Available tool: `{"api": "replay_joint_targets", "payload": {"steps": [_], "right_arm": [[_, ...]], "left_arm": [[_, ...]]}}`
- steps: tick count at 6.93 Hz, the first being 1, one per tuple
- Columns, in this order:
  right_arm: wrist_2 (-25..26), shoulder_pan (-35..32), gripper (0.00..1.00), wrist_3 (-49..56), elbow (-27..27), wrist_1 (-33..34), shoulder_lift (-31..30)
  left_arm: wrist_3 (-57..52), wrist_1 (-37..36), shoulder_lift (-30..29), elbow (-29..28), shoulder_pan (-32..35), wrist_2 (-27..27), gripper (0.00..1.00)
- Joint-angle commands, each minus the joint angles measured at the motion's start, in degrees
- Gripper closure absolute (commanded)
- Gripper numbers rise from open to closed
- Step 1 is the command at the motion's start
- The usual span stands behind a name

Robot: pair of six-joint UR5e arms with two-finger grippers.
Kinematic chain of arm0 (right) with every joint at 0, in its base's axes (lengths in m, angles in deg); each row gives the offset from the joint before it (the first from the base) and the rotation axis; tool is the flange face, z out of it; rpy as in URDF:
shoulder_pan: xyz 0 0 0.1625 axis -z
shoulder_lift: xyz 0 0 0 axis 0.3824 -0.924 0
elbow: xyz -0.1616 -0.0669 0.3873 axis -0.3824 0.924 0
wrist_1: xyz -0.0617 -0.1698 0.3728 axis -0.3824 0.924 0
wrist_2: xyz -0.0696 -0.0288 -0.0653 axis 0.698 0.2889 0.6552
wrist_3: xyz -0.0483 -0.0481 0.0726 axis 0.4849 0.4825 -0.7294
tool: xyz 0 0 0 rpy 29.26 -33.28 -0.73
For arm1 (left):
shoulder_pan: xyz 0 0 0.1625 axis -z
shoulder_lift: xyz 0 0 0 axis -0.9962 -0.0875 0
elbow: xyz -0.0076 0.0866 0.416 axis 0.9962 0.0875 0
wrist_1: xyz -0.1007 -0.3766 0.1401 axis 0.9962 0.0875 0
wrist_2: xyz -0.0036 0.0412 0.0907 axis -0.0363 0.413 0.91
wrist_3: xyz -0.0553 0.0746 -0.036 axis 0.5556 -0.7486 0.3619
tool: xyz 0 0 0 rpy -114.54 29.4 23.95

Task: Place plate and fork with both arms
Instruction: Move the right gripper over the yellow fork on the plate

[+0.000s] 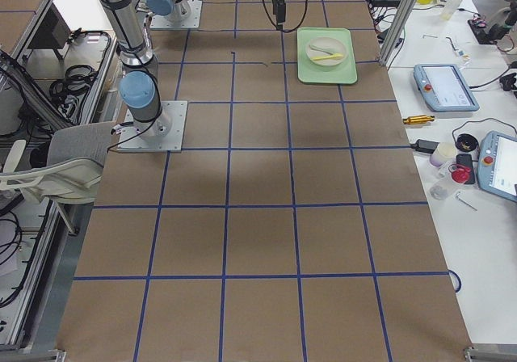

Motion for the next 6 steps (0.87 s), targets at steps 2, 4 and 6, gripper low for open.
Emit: {"api": "replay_joint_targets", "payload": {"steps": [2, 4, 6], "right_arm": [[0.27, -6.28, 0.0, -12.96, 4.87, 14.64, 15.16], [0.81, -9.13, 0.0, -20.11, 16.09, 23.71, 32.38], [0.19, -9.13, 0.07, -18.03, 24.47, 28.99, 42.71]], "left_arm": [[0.04, -0.81, -0.28, 0.47, 0.17, 0.27, 0.0], [0.04, -2.56, 0.06, 1.96, 0.17, 0.27, 0.0], [0.04, -3.19, 0.33, 2.06, 0.17, 0.27, 0.0]]}}
